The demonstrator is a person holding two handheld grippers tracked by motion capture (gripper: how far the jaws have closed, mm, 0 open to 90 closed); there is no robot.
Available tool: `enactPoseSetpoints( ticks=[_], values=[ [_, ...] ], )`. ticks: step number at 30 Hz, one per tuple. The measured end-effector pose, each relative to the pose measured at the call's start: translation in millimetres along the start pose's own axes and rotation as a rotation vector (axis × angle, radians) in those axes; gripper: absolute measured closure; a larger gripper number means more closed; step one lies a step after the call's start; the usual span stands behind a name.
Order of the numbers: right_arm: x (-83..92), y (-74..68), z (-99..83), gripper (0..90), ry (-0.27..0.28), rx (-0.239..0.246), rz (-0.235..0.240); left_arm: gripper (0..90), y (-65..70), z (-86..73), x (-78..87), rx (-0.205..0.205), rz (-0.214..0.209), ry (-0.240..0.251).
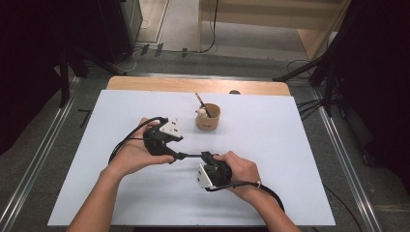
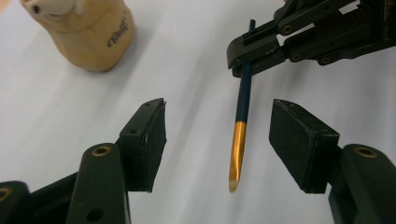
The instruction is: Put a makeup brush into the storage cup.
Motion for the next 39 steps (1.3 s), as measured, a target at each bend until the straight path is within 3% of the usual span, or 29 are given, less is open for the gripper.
enactPoseSetpoints(
  ticks=[2, 5, 12, 18, 20, 24, 28, 39],
  values=[
    [1.2, 2.9, -3.1, 85.3, -0.001, -0.038, 0.0, 36.9, -1.9, -2.3, 3.4, 0.014, 0.022, 0.032],
    [3.3, 9.0, -7.6, 85.4, -0.002, -0.106, 0.0, 36.7, -3.8, -4.9, 7.3, 0.047, 0.019, 0.089],
    [5.1, 22.8, -17.8, 85.5, 0.005, -0.303, 0.006, 36.2, -2.0, -7.7, 6.4, 0.069, 0.043, 0.141],
    [6.0, 33.4, -26.6, 85.5, 0.046, -0.521, 0.061, 38.1, -1.2, -7.3, 4.7, 0.105, 0.042, 0.216],
    [6.4, 36.3, -29.8, 85.5, 0.061, -0.608, 0.087, 39.1, 0.2, -6.4, 3.8, 0.104, 0.063, 0.239],
    [6.8, 42.1, -36.3, 85.5, 0.085, -0.741, 0.099, 40.4, 0.8, -6.1, 2.1, 0.123, 0.075, 0.288],
    [10.2, 46.5, -38.6, 85.5, 0.124, -0.824, 0.104, 40.5, 0.1, -6.5, 0.7, 0.146, 0.075, 0.32],
    [16.8, 50.9, -35.2, 85.5, 0.259, -1.019, 0.182, 41.0, 2.3, -2.3, -5.1, 0.184, 0.081, 0.394]
  ],
)
Point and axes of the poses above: each handheld gripper's, and its own axes: x roughly backward along the jaws, z roughly out of its top, y roughly to its right, the point moved 3 cm from there along -x, roughly forward along the jaws, and after that the axes turned 10 degrees about -x, right-handed, at the moved point
